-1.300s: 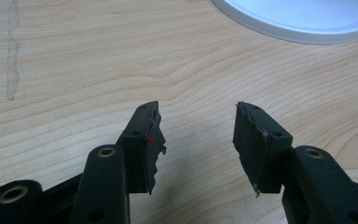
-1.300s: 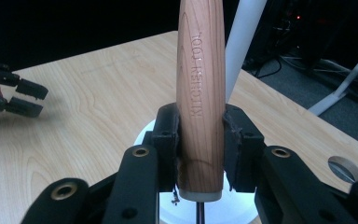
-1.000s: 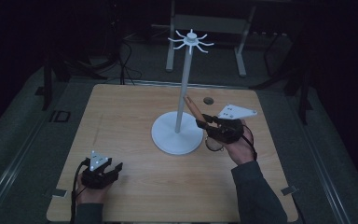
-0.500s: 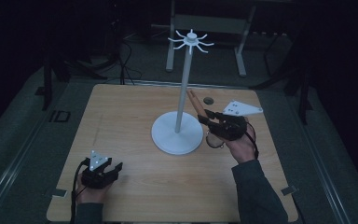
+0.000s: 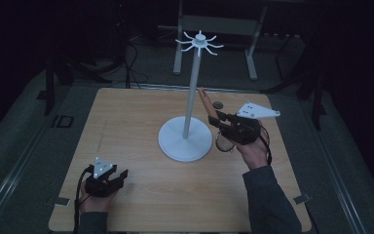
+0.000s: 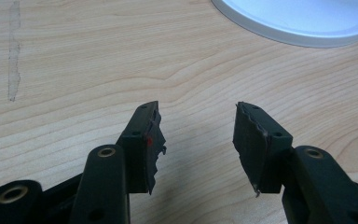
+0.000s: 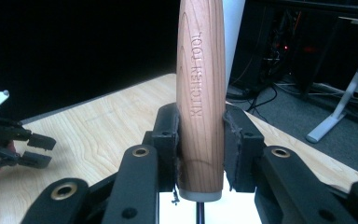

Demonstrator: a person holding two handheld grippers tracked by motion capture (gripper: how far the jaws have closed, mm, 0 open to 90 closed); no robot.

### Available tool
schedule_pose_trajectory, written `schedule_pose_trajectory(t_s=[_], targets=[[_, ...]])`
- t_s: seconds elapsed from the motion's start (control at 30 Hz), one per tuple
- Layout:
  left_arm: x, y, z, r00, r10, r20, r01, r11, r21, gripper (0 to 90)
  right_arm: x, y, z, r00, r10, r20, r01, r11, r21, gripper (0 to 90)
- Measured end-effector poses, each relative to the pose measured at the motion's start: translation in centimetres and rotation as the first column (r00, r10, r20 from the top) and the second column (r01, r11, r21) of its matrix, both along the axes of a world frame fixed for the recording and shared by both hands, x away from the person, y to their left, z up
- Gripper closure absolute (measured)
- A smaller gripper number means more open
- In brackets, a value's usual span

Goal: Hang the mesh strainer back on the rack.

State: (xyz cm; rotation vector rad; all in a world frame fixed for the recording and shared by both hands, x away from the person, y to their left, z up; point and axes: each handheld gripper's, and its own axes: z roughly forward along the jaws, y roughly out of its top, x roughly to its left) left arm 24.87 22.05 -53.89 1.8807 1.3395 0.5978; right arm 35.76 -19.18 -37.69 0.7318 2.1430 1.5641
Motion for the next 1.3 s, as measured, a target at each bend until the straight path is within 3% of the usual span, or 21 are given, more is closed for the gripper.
schedule_pose_trajectory(t_s=[0.6, 1.3], targets=[[0.0, 0.0, 0.0, 1.0, 0.0, -0.002, 0.0, 1.0, 0.001, 51.4, 0.2, -0.6, 1.4, 1.0, 0.002, 0.004, -0.002, 0.997, 0.083, 69.3], [0.0, 0.0, 0.0, 1.0, 0.001, -0.002, -0.001, 1.0, 0.0, 51.4, 0.5, -1.6, 2.7, 0.9999, -0.013, 0.009, 0.011, 0.982, 0.188, 69.3]])
